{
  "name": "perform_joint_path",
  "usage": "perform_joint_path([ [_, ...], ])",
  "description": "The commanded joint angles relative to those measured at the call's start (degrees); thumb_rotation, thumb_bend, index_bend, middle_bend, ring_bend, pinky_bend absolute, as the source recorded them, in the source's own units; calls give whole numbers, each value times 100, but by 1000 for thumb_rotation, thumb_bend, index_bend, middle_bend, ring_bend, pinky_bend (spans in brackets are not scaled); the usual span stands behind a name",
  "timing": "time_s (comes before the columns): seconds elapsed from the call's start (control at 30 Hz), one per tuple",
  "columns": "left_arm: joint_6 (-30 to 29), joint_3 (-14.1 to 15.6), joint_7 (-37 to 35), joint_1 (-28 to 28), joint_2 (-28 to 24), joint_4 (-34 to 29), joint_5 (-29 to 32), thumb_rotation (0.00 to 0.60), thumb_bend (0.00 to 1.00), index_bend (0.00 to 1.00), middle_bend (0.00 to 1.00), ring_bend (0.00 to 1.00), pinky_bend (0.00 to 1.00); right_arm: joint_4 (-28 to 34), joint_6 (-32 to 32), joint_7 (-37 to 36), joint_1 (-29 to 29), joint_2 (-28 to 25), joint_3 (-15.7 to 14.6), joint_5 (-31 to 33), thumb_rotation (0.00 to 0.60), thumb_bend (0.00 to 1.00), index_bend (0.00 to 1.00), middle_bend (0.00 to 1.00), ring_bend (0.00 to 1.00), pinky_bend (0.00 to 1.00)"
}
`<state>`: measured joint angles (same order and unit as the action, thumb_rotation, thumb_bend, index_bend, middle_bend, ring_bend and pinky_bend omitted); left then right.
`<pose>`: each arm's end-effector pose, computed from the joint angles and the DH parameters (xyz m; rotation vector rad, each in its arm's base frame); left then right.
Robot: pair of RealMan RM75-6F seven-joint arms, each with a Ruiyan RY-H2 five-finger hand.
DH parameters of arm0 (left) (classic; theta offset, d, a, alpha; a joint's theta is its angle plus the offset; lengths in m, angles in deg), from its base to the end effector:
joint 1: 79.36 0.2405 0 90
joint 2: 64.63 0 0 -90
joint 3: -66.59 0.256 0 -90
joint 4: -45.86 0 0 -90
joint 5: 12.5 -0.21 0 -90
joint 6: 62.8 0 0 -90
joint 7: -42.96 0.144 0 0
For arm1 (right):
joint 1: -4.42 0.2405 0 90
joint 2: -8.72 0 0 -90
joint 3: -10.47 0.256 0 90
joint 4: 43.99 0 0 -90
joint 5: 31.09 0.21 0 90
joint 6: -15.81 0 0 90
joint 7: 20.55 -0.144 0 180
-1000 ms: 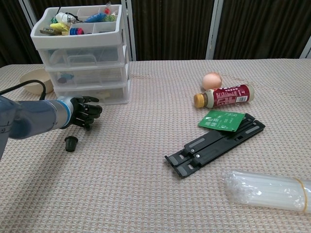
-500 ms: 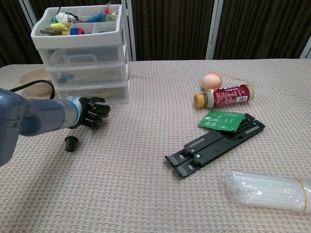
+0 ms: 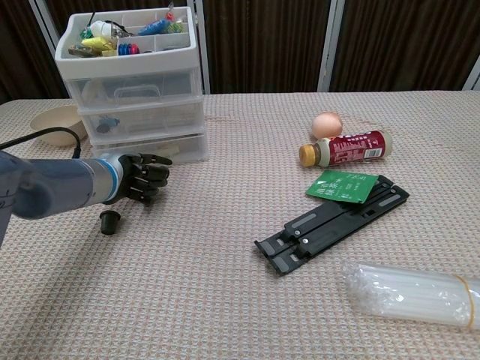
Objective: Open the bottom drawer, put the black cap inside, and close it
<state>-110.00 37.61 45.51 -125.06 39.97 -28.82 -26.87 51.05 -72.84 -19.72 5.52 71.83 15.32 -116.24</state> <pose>-0.1454 0.3690 -0.0856 -0.8409 -2.1596 -1.0068 -0.3101 -0.1670 0.1742 1.2798 -0.8865 0.9228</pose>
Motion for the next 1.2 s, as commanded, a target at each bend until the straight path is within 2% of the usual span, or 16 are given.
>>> perform_joint_path([
  [0.03,-17,105,-53,138,-111,-207,-125,600,761,199,930,860,724,5,-6,7,-3,0,-1,-4,600,65,84,0,0,0],
  [0.17,-18,187,-89,248,-218,-441,-255,600,761,200,930,860,724,10,-12,17,-4,3,-1,-7,600,65,85,0,0,0],
  [0.33,-70,467,-75,472,-461,-956,-728,600,763,210,930,860,724,6,-9,24,-1,4,4,-3,600,65,84,0,0,0],
  [0.43,-404,825,124,607,-607,-1246,-1601,600,785,204,931,861,724,6,-14,25,-1,2,6,-8,600,65,85,0,0,0],
  [0.6,-1202,1316,718,623,-659,-1222,-2934,600,798,172,939,863,725,0,-28,44,-1,6,5,-27,600,66,84,0,0,0],
  [0.7,-1573,1522,1262,566,-698,-1156,-3321,600,797,137,940,863,724,-7,-39,49,-2,11,8,-30,600,66,84,0,0,0],
  [0.9,-1959,1786,2643,357,-895,-1125,-3437,600,798,125,941,864,724,-7,-47,62,0,14,-3,-68,600,65,85,0,0,0],
  [1.2,-1991,1646,3523,244,-1034,-1241,-2654,600,798,152,942,864,724,2,-61,95,-6,22,-11,-84,600,66,85,0,0,0],
])
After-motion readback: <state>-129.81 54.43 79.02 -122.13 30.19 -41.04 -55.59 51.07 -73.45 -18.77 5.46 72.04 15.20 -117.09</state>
